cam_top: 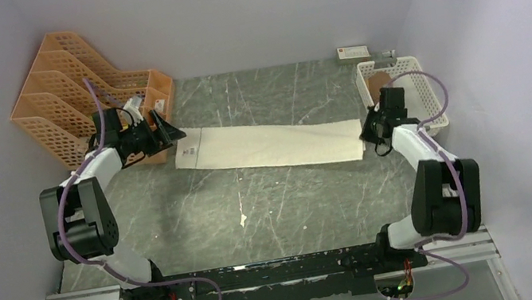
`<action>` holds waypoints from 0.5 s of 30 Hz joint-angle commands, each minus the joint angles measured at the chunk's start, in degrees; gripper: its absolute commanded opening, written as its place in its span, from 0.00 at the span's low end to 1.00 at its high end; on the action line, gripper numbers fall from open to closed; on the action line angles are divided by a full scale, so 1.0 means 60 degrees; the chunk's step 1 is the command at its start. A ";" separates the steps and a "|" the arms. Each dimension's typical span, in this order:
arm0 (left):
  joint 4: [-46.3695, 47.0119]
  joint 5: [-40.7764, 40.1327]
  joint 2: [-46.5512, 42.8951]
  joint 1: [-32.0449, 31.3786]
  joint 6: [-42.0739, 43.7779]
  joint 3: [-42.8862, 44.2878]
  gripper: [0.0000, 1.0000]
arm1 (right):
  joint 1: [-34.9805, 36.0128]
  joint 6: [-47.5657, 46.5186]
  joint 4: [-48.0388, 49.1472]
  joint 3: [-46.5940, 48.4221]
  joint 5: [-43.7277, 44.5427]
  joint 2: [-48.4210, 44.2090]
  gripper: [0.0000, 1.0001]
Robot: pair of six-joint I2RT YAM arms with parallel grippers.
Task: Roll the towels
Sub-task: Fold the towel at the center of the board.
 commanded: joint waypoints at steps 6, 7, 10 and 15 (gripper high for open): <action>0.0491 -0.0130 -0.0213 -0.0042 -0.0414 -0.0074 0.87 | 0.0024 0.0347 -0.1453 0.0914 0.3054 -0.0967 0.00; 0.0471 -0.0205 -0.0269 -0.0045 -0.0392 -0.0128 0.87 | 0.0024 0.0426 -0.1508 0.0925 0.3457 -0.1049 0.00; 0.0475 -0.0212 -0.0290 -0.0052 -0.0429 -0.0180 0.87 | 0.0083 0.0670 -0.1729 0.1082 0.5049 -0.1436 0.00; 0.0590 -0.0055 -0.0302 -0.0049 -0.0554 -0.0180 0.87 | 0.0703 0.0421 -0.1517 0.1462 0.6289 -0.1711 0.00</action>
